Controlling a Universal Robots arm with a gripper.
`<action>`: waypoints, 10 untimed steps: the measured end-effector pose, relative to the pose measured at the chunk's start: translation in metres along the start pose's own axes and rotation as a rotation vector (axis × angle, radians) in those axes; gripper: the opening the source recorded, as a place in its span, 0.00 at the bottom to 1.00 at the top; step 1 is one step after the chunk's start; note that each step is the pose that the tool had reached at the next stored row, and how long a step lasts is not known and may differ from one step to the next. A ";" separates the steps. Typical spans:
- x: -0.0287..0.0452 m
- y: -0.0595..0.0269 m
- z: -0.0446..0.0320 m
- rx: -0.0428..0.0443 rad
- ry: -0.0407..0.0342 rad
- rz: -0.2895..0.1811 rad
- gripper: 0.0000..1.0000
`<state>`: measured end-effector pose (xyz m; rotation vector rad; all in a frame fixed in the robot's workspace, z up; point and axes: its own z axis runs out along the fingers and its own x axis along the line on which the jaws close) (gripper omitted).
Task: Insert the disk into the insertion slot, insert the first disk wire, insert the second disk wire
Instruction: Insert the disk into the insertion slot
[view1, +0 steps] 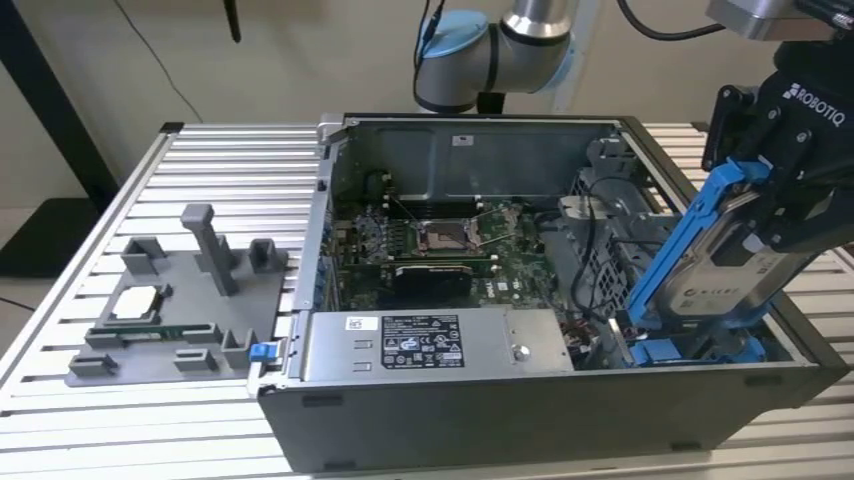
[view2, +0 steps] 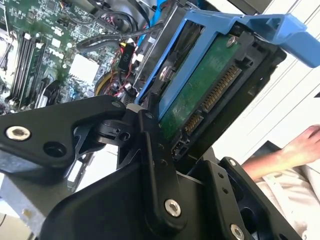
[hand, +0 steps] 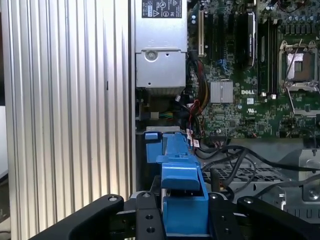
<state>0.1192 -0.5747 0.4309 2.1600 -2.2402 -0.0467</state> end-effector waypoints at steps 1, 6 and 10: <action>0.0000 0.0000 0.0009 0.0000 -0.0002 0.000 0.00; 0.0000 -0.0009 0.0058 0.0000 -0.0007 0.000 0.00; -0.0001 -0.0017 0.0111 0.0000 -0.0009 0.000 0.00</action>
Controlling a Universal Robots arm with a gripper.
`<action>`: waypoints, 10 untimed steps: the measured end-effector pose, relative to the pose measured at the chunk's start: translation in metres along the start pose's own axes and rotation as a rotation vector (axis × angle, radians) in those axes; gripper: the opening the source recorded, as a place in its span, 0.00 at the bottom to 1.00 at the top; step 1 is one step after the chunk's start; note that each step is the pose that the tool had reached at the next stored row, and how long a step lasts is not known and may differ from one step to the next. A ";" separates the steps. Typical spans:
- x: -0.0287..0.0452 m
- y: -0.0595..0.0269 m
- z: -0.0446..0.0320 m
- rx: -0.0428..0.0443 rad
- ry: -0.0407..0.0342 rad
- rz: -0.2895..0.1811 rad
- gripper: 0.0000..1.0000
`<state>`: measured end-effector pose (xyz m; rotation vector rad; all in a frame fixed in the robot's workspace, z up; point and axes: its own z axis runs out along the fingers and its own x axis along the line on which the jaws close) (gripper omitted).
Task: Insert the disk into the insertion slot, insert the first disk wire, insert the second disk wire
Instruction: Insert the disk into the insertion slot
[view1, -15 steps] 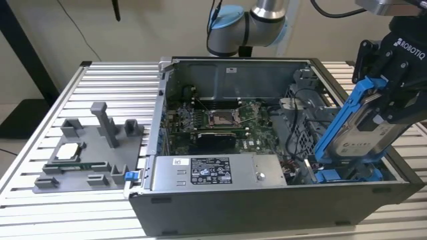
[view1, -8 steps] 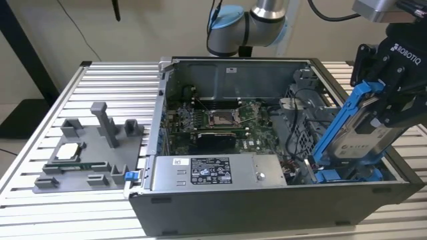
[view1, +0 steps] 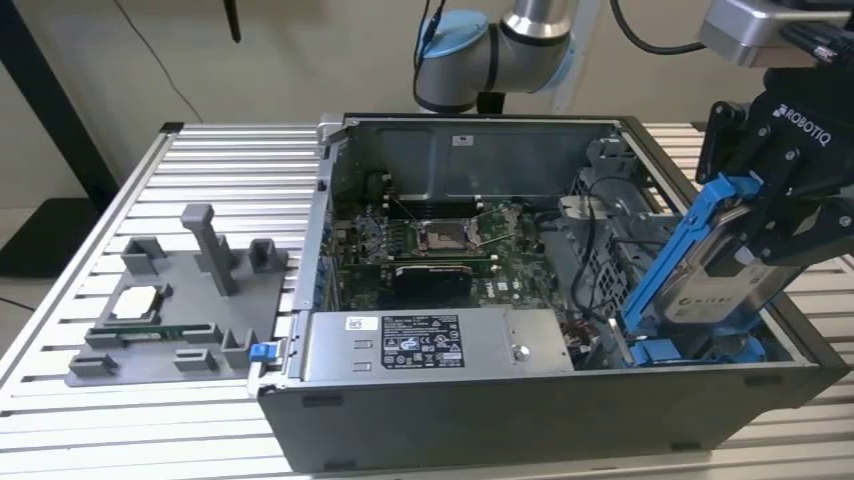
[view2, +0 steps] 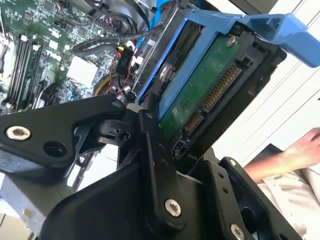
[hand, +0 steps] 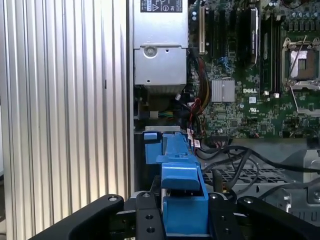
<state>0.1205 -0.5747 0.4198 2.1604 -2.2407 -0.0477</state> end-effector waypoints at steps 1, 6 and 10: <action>0.0000 -0.0001 0.0015 0.0000 0.0001 0.000 0.00; 0.0000 -0.0004 0.0080 0.0000 -0.0001 0.000 0.00; 0.0000 -0.0007 0.0140 0.0000 -0.0011 0.000 0.00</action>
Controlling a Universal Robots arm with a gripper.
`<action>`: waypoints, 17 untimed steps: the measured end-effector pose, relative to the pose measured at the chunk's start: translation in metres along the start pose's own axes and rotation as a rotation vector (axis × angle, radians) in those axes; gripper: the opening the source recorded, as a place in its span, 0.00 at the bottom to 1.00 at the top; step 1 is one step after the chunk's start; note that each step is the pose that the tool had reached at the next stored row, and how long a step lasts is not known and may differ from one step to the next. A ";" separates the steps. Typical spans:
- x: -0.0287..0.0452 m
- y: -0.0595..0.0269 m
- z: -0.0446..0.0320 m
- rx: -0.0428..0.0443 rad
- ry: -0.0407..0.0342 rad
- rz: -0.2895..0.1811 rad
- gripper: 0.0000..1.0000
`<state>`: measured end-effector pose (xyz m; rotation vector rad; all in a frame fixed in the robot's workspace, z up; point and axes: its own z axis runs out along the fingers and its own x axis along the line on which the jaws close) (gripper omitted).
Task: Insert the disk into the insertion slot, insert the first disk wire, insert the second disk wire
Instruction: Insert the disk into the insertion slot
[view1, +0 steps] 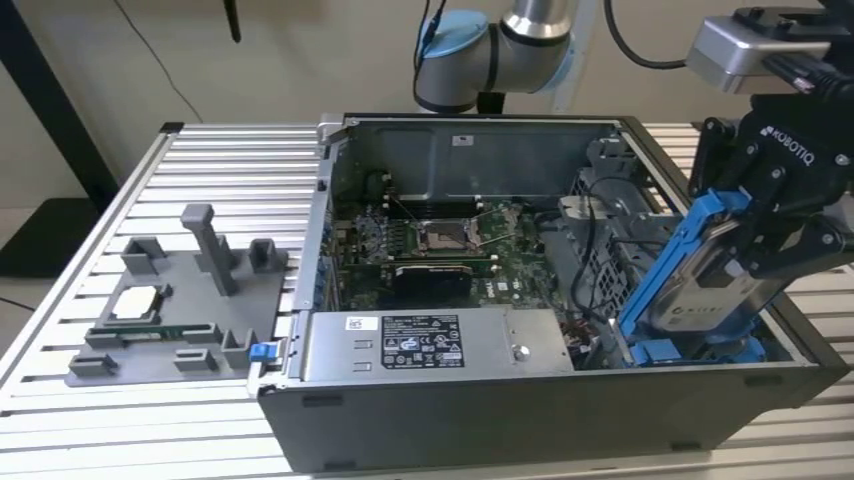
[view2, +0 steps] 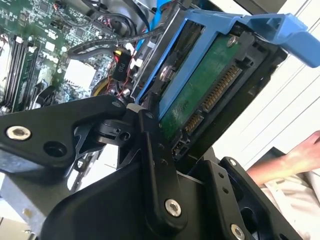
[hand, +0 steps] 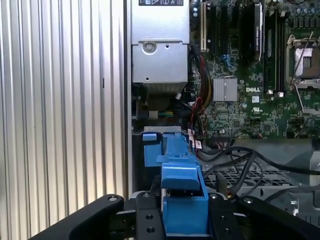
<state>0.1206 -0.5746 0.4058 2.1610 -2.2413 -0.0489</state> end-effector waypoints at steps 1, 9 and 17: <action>0.0000 0.0000 0.0014 -0.0001 -0.0001 0.000 0.00; -0.0003 -0.0007 0.0169 -0.0001 -0.0006 0.000 0.00; -0.0003 -0.0011 0.0277 -0.0001 -0.0006 0.000 0.00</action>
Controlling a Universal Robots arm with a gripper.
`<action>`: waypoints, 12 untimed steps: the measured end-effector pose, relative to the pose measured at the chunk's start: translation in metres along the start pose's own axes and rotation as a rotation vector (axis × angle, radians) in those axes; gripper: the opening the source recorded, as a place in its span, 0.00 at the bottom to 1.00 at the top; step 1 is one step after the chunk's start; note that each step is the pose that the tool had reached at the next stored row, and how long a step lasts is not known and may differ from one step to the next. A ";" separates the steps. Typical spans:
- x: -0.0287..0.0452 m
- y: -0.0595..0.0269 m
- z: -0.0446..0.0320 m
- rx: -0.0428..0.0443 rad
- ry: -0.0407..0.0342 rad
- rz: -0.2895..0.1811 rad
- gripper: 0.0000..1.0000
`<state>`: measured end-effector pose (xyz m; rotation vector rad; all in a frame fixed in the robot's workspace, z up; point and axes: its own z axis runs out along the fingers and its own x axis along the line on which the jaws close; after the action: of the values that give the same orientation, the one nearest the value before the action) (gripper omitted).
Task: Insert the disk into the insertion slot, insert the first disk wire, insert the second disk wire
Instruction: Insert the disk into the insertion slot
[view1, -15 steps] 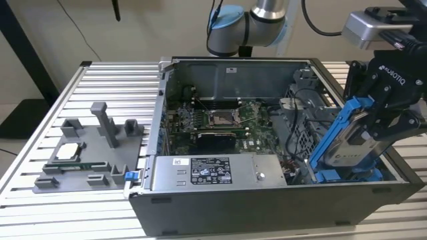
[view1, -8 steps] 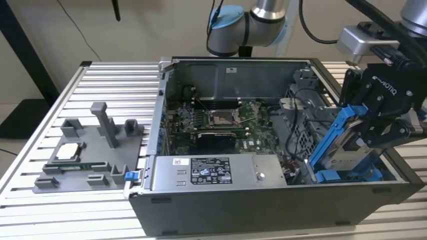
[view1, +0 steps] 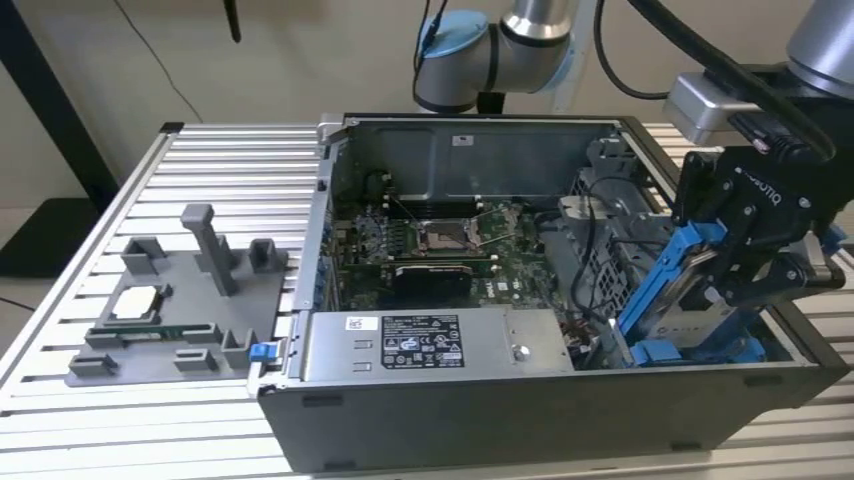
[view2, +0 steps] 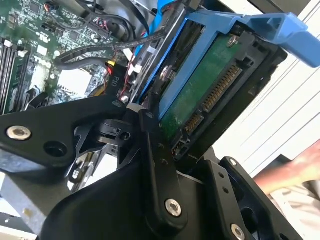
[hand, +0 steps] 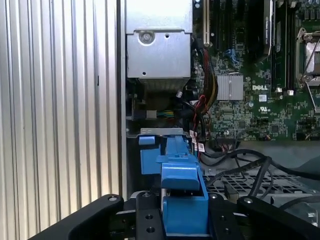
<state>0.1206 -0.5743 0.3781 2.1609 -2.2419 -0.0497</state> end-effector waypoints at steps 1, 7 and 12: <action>0.0000 0.0000 0.0000 0.0000 0.0001 0.000 0.00; 0.0001 0.0000 -0.0005 0.0000 -0.0002 0.000 1.00; 0.0000 0.0005 -0.0115 -0.0003 -0.0003 0.000 1.00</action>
<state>0.1205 -0.5744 0.3896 2.1609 -2.2419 -0.0504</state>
